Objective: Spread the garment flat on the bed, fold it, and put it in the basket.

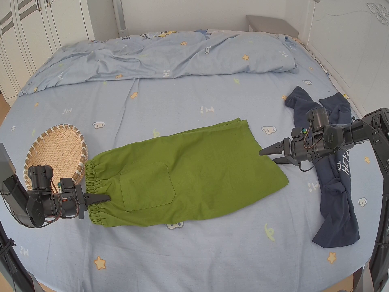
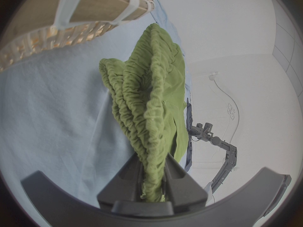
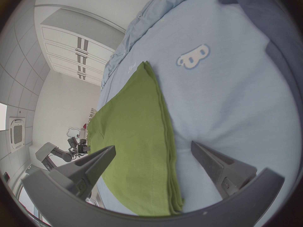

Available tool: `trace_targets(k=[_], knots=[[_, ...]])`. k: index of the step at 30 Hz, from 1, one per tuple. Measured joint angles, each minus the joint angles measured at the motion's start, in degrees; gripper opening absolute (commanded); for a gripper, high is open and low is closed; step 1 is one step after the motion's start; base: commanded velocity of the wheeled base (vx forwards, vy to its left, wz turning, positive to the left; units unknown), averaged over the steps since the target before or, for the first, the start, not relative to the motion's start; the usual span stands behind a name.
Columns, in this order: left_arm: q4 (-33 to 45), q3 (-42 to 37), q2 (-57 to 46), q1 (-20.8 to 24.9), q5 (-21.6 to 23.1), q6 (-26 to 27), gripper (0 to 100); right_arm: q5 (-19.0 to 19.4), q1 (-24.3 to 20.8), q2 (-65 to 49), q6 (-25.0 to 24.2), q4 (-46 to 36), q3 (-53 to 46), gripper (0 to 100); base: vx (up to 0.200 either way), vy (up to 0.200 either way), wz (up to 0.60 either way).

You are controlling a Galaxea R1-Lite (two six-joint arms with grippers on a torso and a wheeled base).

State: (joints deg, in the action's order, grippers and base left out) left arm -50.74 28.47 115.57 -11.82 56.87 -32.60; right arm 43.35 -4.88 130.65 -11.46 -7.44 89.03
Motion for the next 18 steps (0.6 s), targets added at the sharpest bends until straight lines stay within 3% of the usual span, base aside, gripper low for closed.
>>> trace_targets(k=[14, 15, 18], knots=[[0.0, -0.4, -0.2, 0.4, 0.0, 0.0, 0, 0.2, -2.0, 3.0, 0.1, 0.2, 0.1, 100, 0.0, 0.0, 0.0], [-0.1, -0.4, -0.2, 0.4, 0.0, 0.0, 0, 0.3, -2.1, 3.1, 0.1, 0.1, 0.2, 0, 0.0, 0.0, 0.0], [0.0, -0.4, -0.2, 0.4, 0.0, 0.0, 0, 0.3, -2.1, 3.4, 0.6, -1.1, 0.5, 0, 0.0, 0.0, 0.0]])
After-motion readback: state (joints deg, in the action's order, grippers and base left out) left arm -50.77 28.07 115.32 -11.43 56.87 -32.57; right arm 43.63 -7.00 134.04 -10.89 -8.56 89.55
